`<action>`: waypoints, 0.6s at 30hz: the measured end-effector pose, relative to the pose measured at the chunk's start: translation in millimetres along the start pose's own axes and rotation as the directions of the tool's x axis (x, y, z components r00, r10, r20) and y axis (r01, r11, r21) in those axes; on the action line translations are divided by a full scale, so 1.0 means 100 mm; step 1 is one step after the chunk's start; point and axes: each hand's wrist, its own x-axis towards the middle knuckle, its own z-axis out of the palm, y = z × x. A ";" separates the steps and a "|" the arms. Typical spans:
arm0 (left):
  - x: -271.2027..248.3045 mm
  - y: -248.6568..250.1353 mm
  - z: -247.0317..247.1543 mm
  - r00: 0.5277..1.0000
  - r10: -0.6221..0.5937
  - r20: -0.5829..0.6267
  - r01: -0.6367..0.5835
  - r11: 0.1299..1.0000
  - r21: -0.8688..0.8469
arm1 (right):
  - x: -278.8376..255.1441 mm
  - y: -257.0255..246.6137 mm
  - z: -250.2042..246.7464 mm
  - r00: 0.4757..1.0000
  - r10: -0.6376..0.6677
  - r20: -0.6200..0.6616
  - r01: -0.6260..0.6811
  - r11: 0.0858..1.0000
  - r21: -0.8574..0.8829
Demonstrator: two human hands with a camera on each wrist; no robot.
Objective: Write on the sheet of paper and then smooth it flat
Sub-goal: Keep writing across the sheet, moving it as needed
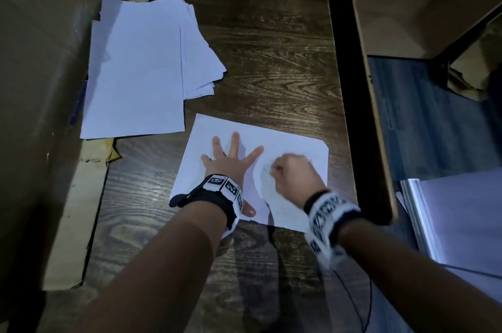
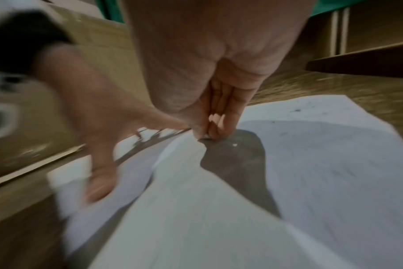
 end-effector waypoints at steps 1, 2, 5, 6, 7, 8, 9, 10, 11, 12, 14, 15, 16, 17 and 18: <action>-0.01 0.00 0.00 1.000 -0.004 -0.001 0.004 1.000 -0.007 | 0.19 0.00 -0.06 0.998 0.045 -0.044 -0.044 0.999 0.003; -0.01 0.00 0.00 1.000 -0.007 0.007 0.008 1.000 -0.012 | 0.33 0.01 -0.10 0.992 0.096 -0.077 -0.094 0.995 0.035; 0.00 0.01 -0.02 1.000 -0.016 0.026 0.016 1.000 -0.006 | 0.37 0.00 -0.06 0.981 0.159 -0.115 -0.145 0.983 0.114; 0.00 0.01 -0.02 0.999 -0.021 0.027 0.021 1.000 -0.003 | 0.24 -0.03 -0.01 0.986 0.131 -0.104 -0.119 0.986 0.113; 0.01 0.02 -0.02 0.999 -0.027 0.028 0.027 1.000 0.002 | 0.08 -0.07 0.04 0.994 0.086 -0.067 -0.080 0.992 0.098; 0.01 0.03 -0.03 0.999 -0.031 0.032 0.031 0.999 0.008 | -0.07 -0.10 0.07 0.999 0.042 -0.017 -0.041 0.995 0.093; 0.02 0.03 -0.04 0.999 -0.033 0.037 0.033 0.999 0.011 | -0.13 -0.13 0.06 1.000 0.016 0.027 -0.018 0.996 0.087; 0.02 0.04 -0.04 0.999 -0.035 0.039 0.035 0.999 0.012 | -0.08 -0.14 0.03 0.999 0.012 0.037 -0.015 0.996 0.083; 0.02 0.04 -0.04 0.999 -0.037 0.037 0.037 0.999 0.013 | 0.05 -0.15 -0.03 0.999 0.030 0.015 -0.031 0.997 0.075; 0.02 0.03 -0.04 0.999 -0.038 0.033 0.038 0.999 0.014 | 0.22 -0.15 -0.07 0.998 0.061 -0.017 -0.060 0.996 0.073; 0.01 0.03 -0.02 0.999 -0.047 0.024 0.047 0.999 0.002 | 0.53 -0.15 -0.17 0.989 0.136 -0.049 -0.132 0.988 0.081; 0.00 0.03 -0.01 0.998 -0.053 0.021 0.053 0.999 -0.002 | 0.62 -0.17 -0.18 0.985 0.160 -0.060 -0.153 0.983 0.097; -0.01 0.03 -0.01 0.998 -0.057 0.018 0.057 0.998 -0.003 | 0.65 -0.18 -0.17 0.983 0.167 -0.072 -0.159 0.982 0.103; -0.01 0.03 -0.01 0.998 -0.059 0.018 0.059 0.998 -0.001 | 0.60 -0.20 -0.14 0.983 0.168 -0.072 -0.161 0.982 0.101; -0.02 0.03 -0.03 0.998 -0.060 0.020 0.060 0.998 0.001 | 0.51 -0.21 -0.11 0.985 0.160 -0.058 -0.154 0.984 0.088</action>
